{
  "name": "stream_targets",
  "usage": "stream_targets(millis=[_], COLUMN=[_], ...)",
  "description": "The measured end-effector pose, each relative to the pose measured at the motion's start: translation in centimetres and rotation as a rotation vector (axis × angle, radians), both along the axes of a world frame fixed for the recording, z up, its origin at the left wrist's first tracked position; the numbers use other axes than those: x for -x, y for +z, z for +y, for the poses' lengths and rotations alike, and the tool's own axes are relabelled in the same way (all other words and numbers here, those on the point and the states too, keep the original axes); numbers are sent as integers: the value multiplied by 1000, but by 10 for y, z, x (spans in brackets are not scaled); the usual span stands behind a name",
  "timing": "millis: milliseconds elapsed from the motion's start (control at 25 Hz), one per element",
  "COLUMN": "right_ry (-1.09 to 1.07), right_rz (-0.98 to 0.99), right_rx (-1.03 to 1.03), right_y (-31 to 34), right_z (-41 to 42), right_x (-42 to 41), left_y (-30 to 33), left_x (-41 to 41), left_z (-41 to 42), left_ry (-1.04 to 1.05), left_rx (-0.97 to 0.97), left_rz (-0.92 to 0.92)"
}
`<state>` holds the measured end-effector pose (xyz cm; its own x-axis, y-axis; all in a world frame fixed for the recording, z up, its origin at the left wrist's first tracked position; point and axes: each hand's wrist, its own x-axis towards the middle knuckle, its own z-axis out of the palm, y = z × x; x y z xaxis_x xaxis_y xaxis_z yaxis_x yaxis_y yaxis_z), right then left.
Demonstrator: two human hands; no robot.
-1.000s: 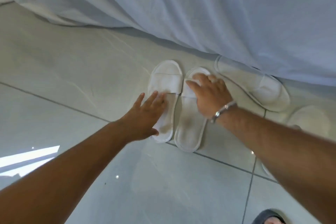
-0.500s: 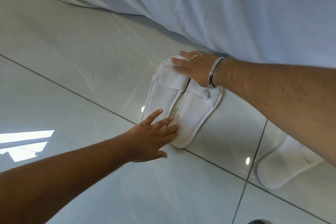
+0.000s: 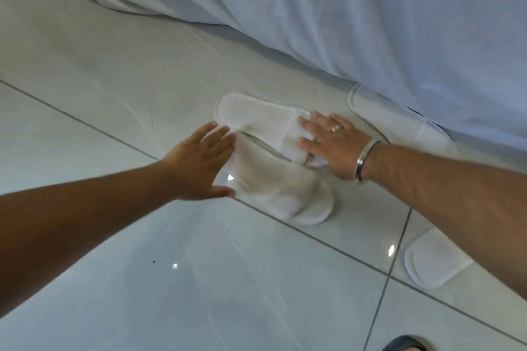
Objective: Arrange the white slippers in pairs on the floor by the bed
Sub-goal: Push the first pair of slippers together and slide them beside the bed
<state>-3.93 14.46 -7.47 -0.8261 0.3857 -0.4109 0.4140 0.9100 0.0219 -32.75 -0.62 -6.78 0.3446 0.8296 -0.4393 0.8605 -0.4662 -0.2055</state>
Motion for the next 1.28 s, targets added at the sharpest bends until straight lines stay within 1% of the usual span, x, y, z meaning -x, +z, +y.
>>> stream_targets(millis=[120,280,360,440,520,560,640,680,800,1000,1280], right_ry=[-73,-356,-427,-476,-568,-601,-618,-605,-622,-613,-525], right_rz=[101,232,275,334,355,322,251,224,240,245,192], right_rx=[46,96,93,60,24,46,140,152,159,162,193], right_y=[-20,-28,-24,-23,-23,-24,-24,-27,-30,-31,-32], right_z=[-56,-131,-151,-151,-138,-130,-128,-125,-125,-120,-100], right_x=[-5,16,25,25,30,31,49,50,57,59,62], left_y=[-6,-16,-14,-14,-15,-17,-11,-14,-11,-12,-15], left_x=[5,-1,-6,-7,9,17,47,51,37,22,28], left_z=[25,43,44,33,11,-1,-20,-18,-1,5,3], left_ry=[158,234,255,251,194,152,88,109,273,371,357], left_rx=[-10,-22,-75,-96,-30,2,42,54,53,22,21], left_rz=[66,56,-16,-108,-190,-208,-152,-147,-207,-221,-242])
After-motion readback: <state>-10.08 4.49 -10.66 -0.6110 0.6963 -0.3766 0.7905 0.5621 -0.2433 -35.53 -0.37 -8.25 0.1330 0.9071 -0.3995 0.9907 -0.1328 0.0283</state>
